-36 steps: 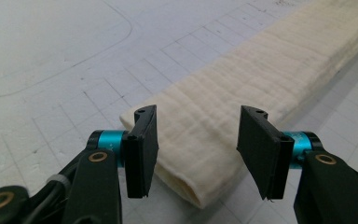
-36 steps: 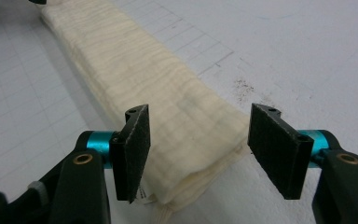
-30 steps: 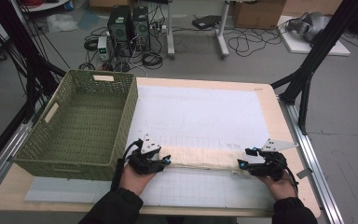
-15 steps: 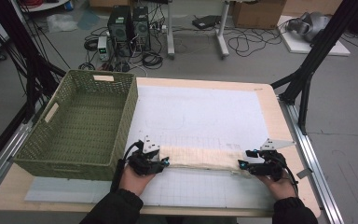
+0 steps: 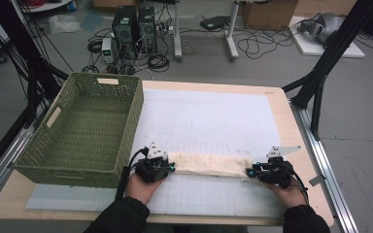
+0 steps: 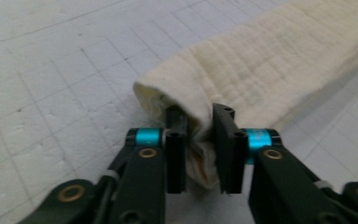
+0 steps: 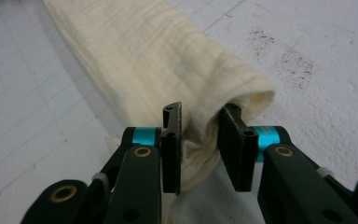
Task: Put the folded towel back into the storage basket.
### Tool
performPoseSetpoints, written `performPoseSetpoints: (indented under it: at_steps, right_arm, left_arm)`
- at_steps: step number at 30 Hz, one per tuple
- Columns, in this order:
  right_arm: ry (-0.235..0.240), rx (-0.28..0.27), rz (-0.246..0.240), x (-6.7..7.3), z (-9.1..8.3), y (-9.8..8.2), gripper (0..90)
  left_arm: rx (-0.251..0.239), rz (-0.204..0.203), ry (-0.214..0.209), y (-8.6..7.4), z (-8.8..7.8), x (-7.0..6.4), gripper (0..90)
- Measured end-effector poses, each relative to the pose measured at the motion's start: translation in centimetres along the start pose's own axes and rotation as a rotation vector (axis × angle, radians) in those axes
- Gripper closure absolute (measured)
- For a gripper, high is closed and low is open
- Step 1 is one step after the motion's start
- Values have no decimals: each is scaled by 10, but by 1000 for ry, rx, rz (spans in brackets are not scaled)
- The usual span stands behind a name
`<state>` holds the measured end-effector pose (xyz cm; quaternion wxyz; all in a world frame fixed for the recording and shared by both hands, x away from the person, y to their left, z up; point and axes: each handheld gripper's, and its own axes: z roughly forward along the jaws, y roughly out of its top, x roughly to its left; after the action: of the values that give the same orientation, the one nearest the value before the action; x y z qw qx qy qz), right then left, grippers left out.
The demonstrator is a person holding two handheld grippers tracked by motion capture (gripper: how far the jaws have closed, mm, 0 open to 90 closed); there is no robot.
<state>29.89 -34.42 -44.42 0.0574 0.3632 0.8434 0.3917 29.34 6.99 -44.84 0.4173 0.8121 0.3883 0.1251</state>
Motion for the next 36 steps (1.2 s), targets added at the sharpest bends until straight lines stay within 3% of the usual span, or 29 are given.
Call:
performPoseSetpoints:
  at_steps: [6,13,19,22,23,25,26,30,34,36]
  right_arm:
    - [34,-6,-10,-2,0,0,806]
    - [3,11,-76,-11,7,26,820]
    - [-1,-2,-114,-17,30,66,820]
    - [-14,12,-116,-18,49,79,815]
    - [-18,34,-110,-18,56,79,799]
    - [-24,51,-97,-21,63,77,679]
    - [-19,38,-69,-23,61,77,632]
    - [-45,-42,-37,-24,40,77,518]
    - [-73,-98,-46,-19,25,78,528]
    - [-52,-102,-57,-14,24,79,604]
  left_arm:
    - [-22,-36,19,-3,-2,-2,815]
    - [-31,-26,90,-7,-18,-9,822]
    - [-46,-71,151,-20,-35,-8,822]
    - [-42,-91,155,-26,-34,-6,813]
    - [-42,-90,153,-26,-34,-5,802]
    - [-54,-96,162,-24,-37,-5,741]
    - [-58,-96,161,-23,-38,-4,695]
    - [-82,-100,167,-19,-45,-5,577]
    - [-125,-81,177,-11,-54,-10,546]
    - [-137,-62,171,-7,-54,-12,553]
